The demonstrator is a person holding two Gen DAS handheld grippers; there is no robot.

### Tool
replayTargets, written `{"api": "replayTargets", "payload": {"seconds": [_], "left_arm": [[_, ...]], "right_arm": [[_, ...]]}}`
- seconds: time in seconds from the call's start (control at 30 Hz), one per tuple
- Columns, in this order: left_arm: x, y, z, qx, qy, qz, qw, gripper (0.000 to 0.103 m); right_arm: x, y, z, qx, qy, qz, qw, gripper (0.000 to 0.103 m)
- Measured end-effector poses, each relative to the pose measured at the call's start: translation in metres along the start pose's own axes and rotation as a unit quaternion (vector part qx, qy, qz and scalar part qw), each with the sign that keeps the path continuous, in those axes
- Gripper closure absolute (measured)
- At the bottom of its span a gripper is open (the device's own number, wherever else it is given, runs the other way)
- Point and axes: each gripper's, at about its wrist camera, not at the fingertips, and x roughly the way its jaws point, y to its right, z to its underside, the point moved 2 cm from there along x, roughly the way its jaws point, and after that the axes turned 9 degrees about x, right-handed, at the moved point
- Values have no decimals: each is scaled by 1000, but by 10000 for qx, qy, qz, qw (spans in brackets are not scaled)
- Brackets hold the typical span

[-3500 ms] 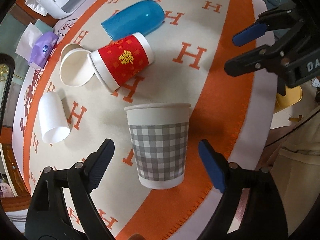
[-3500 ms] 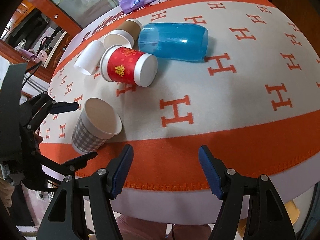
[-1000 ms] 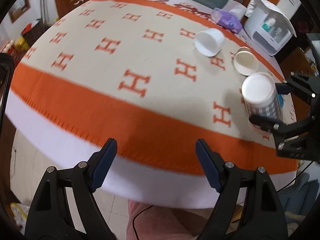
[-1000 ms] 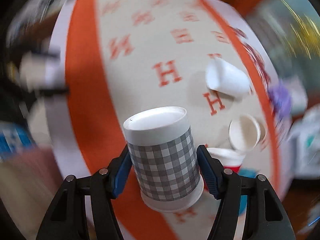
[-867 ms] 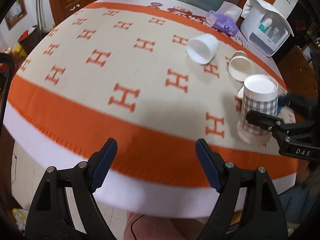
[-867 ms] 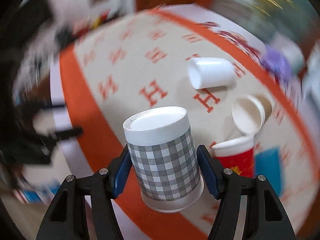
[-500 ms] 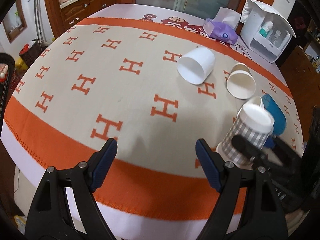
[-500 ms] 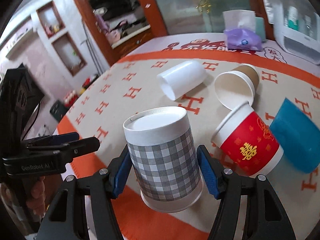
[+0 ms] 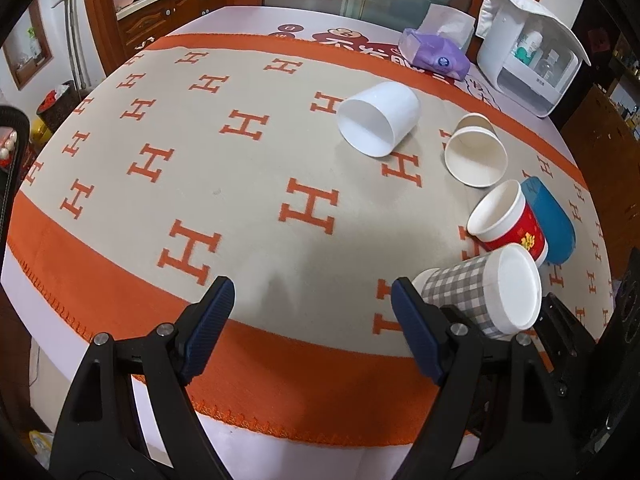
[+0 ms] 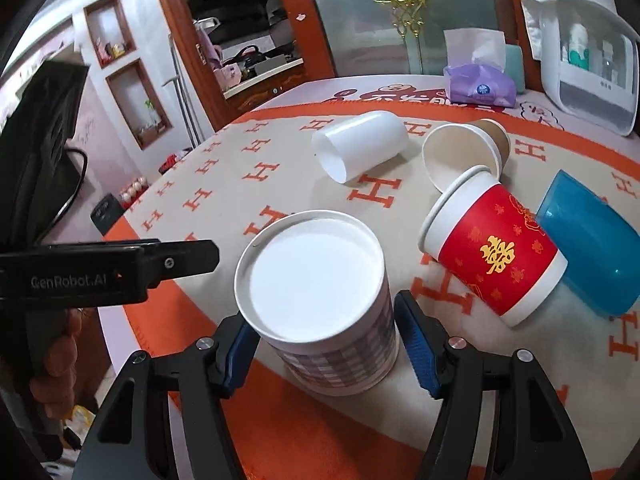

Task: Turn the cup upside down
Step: 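Lower the inverted grey-checked cup onto the cloth and open the right tool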

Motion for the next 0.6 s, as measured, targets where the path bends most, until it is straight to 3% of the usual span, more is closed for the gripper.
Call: {"api": "replayTargets", "payload": {"seconds": [0.13,0.43,0.6], "left_arm": [[-3,4,1,85,7,-31,10000,24],[-10,8,9,196,-44,-88,9998,24],[-19,12,14,308,-77,-40,9995,24]], "right_arm": [[-6,-1,3,22,40,35,10000,25],[-29,6,12,145,-50,101,9998,24],[-49,20,16,669,-182,138,9975,24]]}}
